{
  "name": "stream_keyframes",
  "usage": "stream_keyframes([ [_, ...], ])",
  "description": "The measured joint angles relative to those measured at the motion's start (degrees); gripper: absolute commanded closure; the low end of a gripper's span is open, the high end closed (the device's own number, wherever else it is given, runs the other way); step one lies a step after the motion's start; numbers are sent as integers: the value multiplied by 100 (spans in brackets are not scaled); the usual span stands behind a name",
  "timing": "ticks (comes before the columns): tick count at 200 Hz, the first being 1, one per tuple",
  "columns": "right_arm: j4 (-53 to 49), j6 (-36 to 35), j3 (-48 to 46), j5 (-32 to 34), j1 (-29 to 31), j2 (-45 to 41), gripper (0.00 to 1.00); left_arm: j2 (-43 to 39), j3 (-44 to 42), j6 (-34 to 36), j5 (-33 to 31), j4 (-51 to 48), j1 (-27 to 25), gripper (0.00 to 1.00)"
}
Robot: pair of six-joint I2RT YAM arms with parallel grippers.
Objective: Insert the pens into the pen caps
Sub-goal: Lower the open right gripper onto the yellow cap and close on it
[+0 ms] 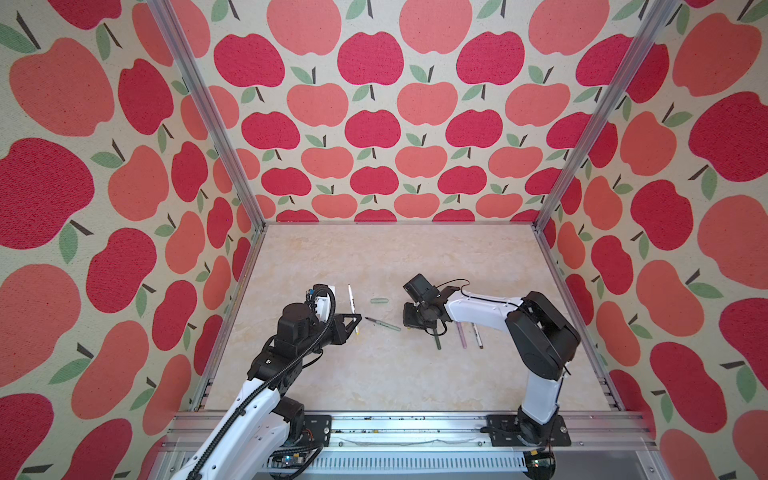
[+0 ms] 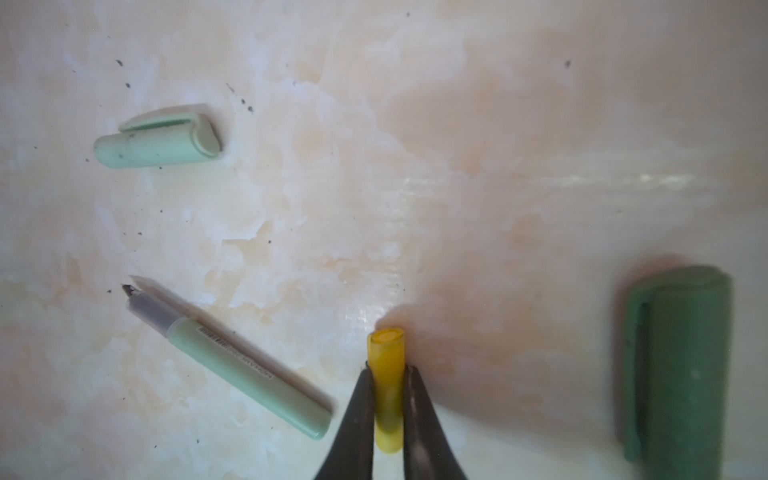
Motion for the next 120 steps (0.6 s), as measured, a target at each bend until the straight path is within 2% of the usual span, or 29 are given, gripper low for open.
stream_keyframes([
  [56,-33,-170,173,157,37,118,95,7,0,0,0,-20,0,100],
  [120,-269,-299,-48,339,9,-260,96,258,22,0,70,0,-33,100],
])
